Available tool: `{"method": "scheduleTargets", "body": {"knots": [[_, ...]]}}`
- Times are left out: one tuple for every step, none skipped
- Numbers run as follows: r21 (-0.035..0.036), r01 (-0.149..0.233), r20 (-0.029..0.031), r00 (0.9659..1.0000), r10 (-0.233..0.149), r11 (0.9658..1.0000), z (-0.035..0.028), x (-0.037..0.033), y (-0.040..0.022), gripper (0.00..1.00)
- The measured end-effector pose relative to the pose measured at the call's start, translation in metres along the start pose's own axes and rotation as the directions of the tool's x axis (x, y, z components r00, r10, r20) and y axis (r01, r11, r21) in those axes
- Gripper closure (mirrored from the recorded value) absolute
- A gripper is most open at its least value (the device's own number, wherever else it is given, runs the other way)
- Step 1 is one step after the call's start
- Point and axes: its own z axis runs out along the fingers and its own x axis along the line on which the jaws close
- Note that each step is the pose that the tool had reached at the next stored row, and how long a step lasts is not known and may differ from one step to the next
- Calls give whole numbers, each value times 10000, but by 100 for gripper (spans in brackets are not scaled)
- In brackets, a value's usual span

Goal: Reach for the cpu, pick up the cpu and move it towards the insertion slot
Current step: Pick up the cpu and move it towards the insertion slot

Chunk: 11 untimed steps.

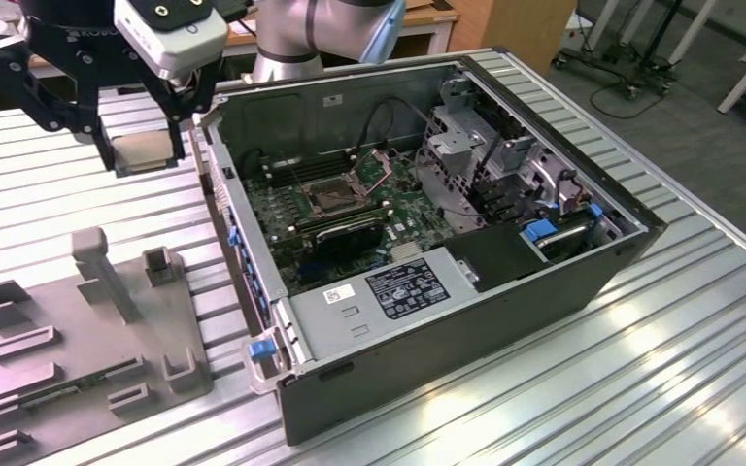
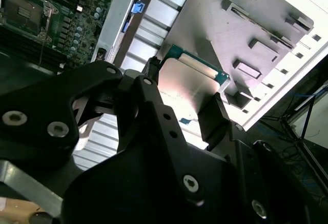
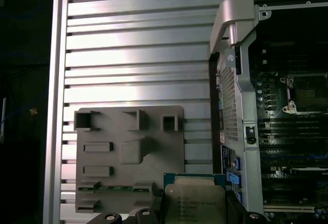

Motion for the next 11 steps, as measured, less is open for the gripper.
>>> {"method": "scheduleTargets", "body": {"knots": [[0, 0, 0, 10000, 0, 10000, 0, -7, 0, 46], [-1, 0, 0, 10000, 0, 10000, 1, -14, 0, 46], [-1, -1, 0, 10000, 1, 10000, 1, -22, 1, 46], [0, 0, 0, 10000, 0, 10000, 2, -29, 1, 46], [-1, 0, 0, 10000, 0, 10000, 2, -37, 1, 46], [0, 0, 0, 10000, 0, 10000, 2, -47, 1, 46], [0, 0, 0, 10000, 0, 10000, 2, -58, 2, 46], [0, 0, 0, 10000, 0, 10000, 2, -69, 2, 46], [0, 0, 0, 10000, 0, 10000, 2, -81, 2, 46], [0, 0, 0, 10000, 0, 10000, 2, -91, 3, 46], [0, 0, -1, 10000, 0, 10000, 2, -101, 3, 46]]}}
